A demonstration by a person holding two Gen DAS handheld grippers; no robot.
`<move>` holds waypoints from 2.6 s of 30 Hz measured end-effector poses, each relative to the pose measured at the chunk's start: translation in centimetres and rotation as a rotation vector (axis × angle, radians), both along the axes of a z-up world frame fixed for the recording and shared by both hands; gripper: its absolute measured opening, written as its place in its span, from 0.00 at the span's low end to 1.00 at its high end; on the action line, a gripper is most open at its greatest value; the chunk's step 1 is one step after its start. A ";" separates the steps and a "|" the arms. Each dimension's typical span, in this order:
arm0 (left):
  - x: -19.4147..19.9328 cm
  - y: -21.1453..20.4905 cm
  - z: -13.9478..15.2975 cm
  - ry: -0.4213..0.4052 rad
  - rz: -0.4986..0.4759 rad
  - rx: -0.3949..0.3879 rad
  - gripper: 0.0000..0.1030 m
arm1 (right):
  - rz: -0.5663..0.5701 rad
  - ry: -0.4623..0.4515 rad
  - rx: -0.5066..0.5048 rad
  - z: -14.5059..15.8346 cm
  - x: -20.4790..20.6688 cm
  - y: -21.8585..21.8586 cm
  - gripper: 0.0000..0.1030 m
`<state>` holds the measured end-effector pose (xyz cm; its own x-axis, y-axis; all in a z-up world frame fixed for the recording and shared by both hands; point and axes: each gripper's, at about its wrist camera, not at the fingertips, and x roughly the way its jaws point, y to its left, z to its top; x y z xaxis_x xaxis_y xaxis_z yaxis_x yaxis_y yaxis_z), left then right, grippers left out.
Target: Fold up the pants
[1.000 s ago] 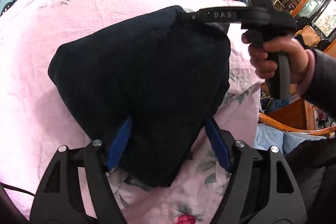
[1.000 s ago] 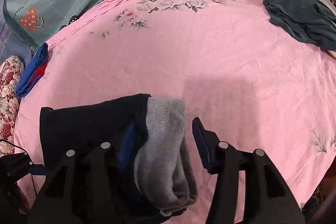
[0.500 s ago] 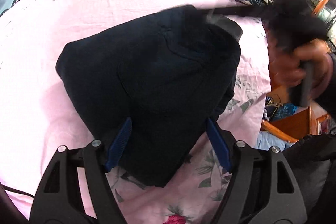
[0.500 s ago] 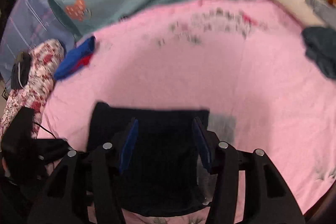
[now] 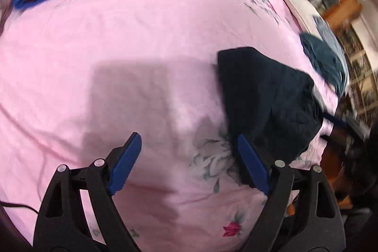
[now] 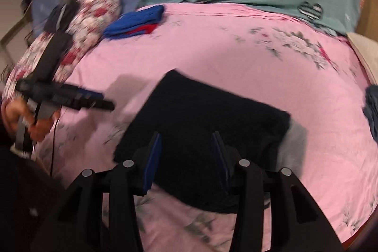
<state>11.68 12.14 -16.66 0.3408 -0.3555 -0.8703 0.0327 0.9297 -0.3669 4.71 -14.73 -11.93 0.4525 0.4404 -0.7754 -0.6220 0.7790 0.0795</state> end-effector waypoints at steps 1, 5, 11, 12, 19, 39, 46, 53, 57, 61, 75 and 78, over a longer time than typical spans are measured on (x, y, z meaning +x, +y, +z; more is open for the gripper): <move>-0.2 0.4 0.0 0.004 0.018 -0.024 0.83 | 0.040 -0.013 -0.025 -0.3 -0.7 1.0 0.44; -1.1 1.0 -0.1 0.014 0.047 -0.068 0.84 | 0.204 -0.063 -0.141 -2.2 -3.0 4.8 0.44; -1.7 1.0 0.4 0.006 0.019 -0.098 0.85 | 0.335 -0.170 -0.316 -4.3 -4.1 7.9 0.44; -1.9 1.1 0.4 0.007 0.016 -0.105 0.85 | 0.352 -0.190 -0.347 -4.5 -4.1 8.3 0.44; -2.4 1.6 0.4 0.012 0.007 -0.123 0.86 | 0.537 -0.317 -0.551 -5.9 -5.6 9.5 0.43; -0.1 -1.0 -0.5 0.155 -0.053 -0.548 0.89 | 0.422 -0.280 -0.430 -2.6 -3.2 7.8 0.14; 1.5 -3.7 -2.3 0.273 -0.063 -0.673 0.89 | 0.372 -0.224 -0.334 -0.8 -1.2 6.5 0.14; 2.3 -6.5 -4.5 0.352 -0.073 -0.718 0.71 | 0.371 -0.223 -0.317 -1.1 -1.5 6.5 0.14; 2.4 -7.1 -5.1 0.363 -0.062 -0.757 0.59 | 0.347 -0.193 -0.275 -1.2 -1.8 6.0 0.14; 2.5 -7.3 -5.6 0.379 -0.047 -0.752 0.58 | 0.372 -0.153 -0.272 -1.1 -2.1 5.8 0.22; 1.9 -7.8 -6.5 0.389 0.065 -0.640 0.43 | -0.156 0.156 0.118 1.6 10.2 -12.0 0.64; 1.8 -8.0 -6.2 0.385 0.108 -0.591 0.43 | -0.164 0.255 0.189 -0.6 13.1 -14.1 0.65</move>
